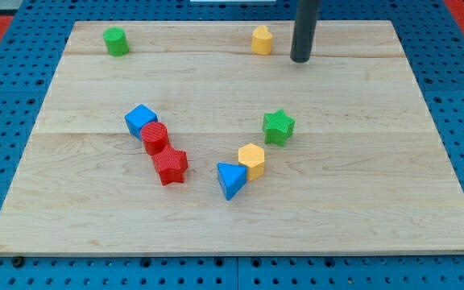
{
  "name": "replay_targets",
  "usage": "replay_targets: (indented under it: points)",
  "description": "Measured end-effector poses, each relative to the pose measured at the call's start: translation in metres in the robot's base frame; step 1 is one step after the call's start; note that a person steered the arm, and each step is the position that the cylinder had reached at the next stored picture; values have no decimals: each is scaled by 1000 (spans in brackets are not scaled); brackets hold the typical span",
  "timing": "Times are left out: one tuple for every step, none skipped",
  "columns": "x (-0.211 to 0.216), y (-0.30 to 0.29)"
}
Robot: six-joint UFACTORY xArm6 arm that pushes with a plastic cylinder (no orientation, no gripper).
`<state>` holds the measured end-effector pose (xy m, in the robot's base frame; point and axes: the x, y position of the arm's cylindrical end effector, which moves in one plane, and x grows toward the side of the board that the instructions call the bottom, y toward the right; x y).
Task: Put the green star at the right side of the yellow heart
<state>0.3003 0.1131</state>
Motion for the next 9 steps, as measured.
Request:
replay_targets:
  points:
    - [34, 17]
    - [66, 50]
    - [157, 52]
    - [213, -56]
    - [179, -101]
    - [163, -102]
    - [171, -54]
    - [191, -18]
    - [123, -20]
